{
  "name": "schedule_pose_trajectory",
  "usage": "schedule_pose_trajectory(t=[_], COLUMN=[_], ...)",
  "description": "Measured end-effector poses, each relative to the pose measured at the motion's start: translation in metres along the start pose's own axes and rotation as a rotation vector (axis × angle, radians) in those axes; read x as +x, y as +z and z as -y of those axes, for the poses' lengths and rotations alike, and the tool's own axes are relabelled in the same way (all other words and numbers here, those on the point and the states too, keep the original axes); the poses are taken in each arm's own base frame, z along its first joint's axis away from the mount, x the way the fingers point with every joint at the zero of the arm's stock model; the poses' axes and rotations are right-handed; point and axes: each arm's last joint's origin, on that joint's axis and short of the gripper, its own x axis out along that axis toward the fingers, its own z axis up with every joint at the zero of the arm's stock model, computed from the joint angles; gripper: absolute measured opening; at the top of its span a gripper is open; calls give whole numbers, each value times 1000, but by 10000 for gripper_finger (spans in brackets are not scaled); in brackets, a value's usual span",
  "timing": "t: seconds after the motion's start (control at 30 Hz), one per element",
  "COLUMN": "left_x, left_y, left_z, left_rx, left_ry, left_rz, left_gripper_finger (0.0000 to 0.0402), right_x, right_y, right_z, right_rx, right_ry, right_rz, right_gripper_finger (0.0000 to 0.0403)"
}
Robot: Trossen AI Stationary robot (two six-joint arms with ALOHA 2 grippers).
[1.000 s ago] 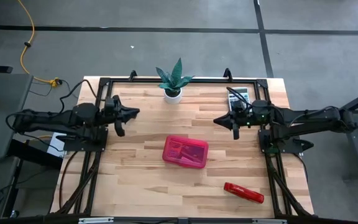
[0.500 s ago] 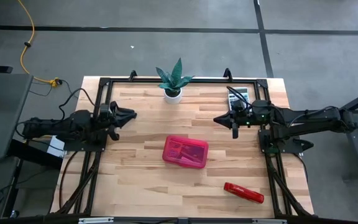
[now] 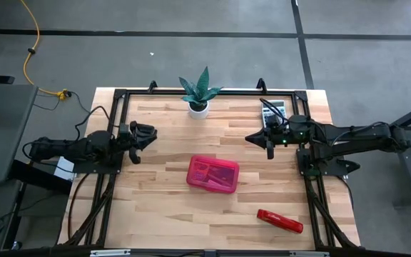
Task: Pack school essentials
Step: Return to Home Position
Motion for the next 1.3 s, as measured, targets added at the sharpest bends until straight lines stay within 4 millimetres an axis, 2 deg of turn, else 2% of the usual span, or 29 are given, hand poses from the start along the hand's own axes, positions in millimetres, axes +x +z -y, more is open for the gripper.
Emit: schedule_pose_trajectory(t=[0.2, 0.43, 0.6, 0.7, 0.87, 1.07, 1.3], left_x=[0, 0, 0, 0, 0, 0, 0], left_y=[-4, -6, -6, -6, -6, -5, -6], left_z=[3, 4, 4, 4, 4, 4, 4], left_rx=[33, 69, 62, 62, 62, 62, 62], left_ry=[-120, -164, -163, -163, -163, -161, -162], left_rz=[-70, -100, -100, -101, -100, -99, -104], left_gripper_finger=[0, 0, 0, 0, 0, 0, 0], right_x=[-9, -39, -63, -76, -89, -81, -84], right_y=[0, 2, -25, -45, -65, -72, -76], right_z=[-7, -15, -2, 10, 27, 34, 39], right_rx=[-102, -213, -245, -274, -257, -286, -317], right_ry=[102, 303, 382, 372, 270, 123, 14], right_rz=[-28, -25, 11, 80, 210, 134, 125], right_gripper_finger=[0, 0, 0, 0, 0, 0, 0])
